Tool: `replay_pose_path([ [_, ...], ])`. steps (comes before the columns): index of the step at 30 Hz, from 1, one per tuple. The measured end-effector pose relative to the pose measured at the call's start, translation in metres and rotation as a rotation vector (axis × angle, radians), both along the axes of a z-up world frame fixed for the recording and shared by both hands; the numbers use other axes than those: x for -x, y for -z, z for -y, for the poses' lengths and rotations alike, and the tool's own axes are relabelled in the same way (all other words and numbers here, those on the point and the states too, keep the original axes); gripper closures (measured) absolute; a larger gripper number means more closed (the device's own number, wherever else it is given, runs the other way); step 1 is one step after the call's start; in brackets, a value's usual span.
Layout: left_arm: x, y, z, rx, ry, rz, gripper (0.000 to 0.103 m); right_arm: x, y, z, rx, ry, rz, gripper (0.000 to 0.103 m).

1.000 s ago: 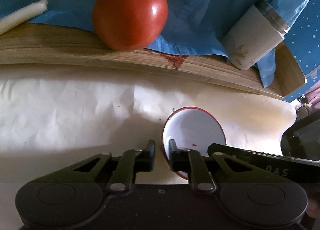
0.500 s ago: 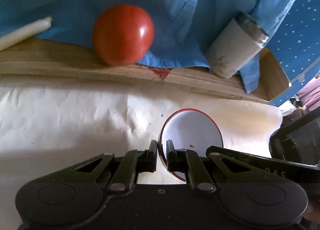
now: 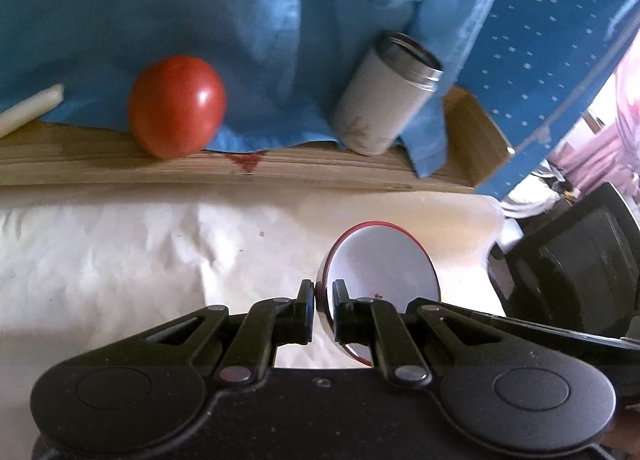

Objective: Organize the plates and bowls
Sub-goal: 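Lift the white bowl with both grippers and carry it to the steel bowl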

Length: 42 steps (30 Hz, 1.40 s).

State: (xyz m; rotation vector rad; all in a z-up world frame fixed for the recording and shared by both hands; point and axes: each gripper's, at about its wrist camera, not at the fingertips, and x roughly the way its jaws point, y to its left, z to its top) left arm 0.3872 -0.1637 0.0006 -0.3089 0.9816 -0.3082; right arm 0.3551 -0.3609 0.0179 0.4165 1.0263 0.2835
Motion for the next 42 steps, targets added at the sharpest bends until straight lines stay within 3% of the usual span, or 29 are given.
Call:
replay_pose_path([
  [12,0.012,0.0,0.033,0.044,0.178,-0.013,0.094,0.045,-0.016,0.028,0.006,0.122,-0.006,0.091],
  [29,0.028,0.012,0.081,-0.022,0.426,-0.069,0.091,0.086,-0.008,0.059,0.02,0.261,-0.097,0.091],
  [42,0.034,0.024,0.09,-0.044,0.461,-0.118,0.09,0.094,0.005,0.064,-0.008,0.283,-0.182,0.09],
])
